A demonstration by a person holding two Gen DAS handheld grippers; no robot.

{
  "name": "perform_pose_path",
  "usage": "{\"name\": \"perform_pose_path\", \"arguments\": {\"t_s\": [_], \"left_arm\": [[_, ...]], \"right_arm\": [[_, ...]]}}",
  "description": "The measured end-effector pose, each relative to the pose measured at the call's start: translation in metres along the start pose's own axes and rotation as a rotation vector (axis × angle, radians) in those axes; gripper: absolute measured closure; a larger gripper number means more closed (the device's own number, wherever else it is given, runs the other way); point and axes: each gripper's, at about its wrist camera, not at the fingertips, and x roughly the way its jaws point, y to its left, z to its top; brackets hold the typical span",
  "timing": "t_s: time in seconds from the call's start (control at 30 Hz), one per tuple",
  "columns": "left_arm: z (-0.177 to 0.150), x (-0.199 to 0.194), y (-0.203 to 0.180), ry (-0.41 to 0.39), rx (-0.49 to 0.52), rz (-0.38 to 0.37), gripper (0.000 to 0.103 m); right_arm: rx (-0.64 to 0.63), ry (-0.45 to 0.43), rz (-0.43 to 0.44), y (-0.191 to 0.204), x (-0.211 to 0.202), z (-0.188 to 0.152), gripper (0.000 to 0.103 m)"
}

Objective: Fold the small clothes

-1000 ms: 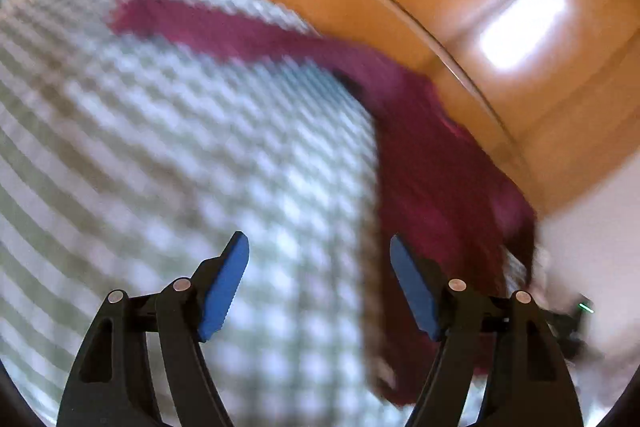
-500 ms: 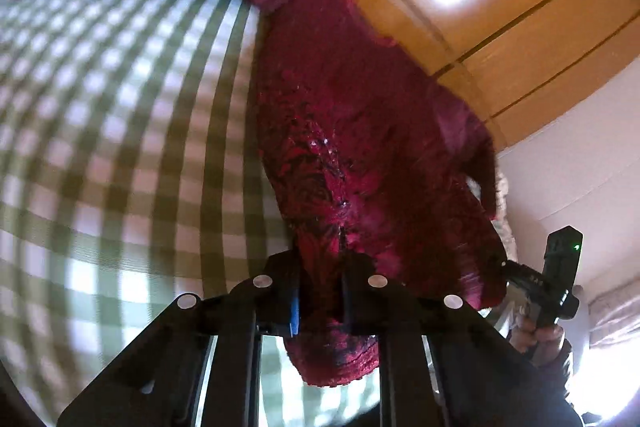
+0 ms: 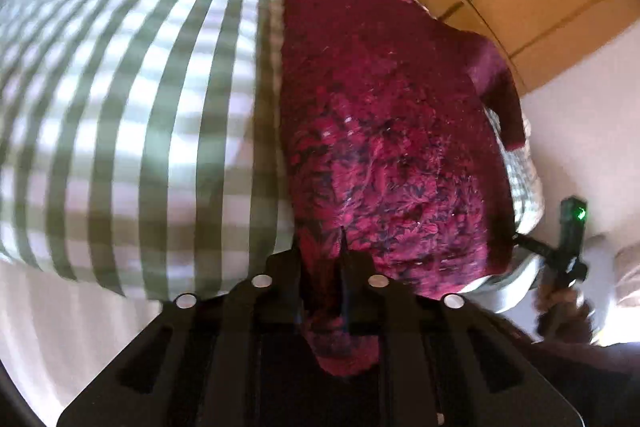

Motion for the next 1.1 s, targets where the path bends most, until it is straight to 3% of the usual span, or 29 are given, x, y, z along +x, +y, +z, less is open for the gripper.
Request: {"name": "perform_pose_path", "arguments": {"t_s": [0.03,0.07,0.1,0.13,0.17,0.33,0.47,0.53,0.7,0.93,1.1], "left_arm": [[0.001,-0.006,0.000,-0.030,-0.005,0.012,0.079],[0.004,-0.010,-0.001,-0.051,-0.004,0.020,0.068],[0.010,-0.018,0.000,-0.089,-0.004,0.027,0.057],[0.014,-0.026,0.003,-0.120,-0.016,0.039,0.052],[0.018,-0.033,0.009,-0.149,-0.036,0.051,0.045],[0.061,-0.047,0.052,-0.246,-0.207,0.132,0.045],[0.090,-0.065,0.085,-0.348,-0.307,0.187,0.033],[0.109,-0.076,0.101,-0.395,-0.346,0.209,0.033],[0.151,-0.093,0.148,-0.467,-0.437,0.234,0.033],[0.212,-0.081,0.196,-0.486,-0.551,0.261,0.035],[0.243,-0.065,0.222,-0.498,-0.619,0.249,0.035]], "right_arm": [[0.003,-0.017,-0.013,0.000,-0.005,0.004,0.065],[0.002,-0.051,-0.033,0.001,-0.013,0.010,0.059],[-0.001,-0.076,-0.046,0.000,-0.018,0.014,0.047],[-0.009,-0.107,-0.063,0.003,-0.025,0.020,0.039],[-0.025,-0.136,-0.073,0.007,-0.030,0.028,0.039],[-0.091,-0.193,-0.028,0.056,-0.014,0.060,0.025],[-0.221,-0.170,-0.024,0.116,0.030,0.081,0.022],[-0.262,-0.171,-0.026,0.136,0.048,0.093,0.022],[-0.286,-0.209,-0.115,0.149,0.088,0.105,0.022],[-0.289,-0.237,-0.088,0.151,0.110,0.105,0.004],[-0.306,-0.217,-0.102,0.155,0.115,0.109,0.002]]}}
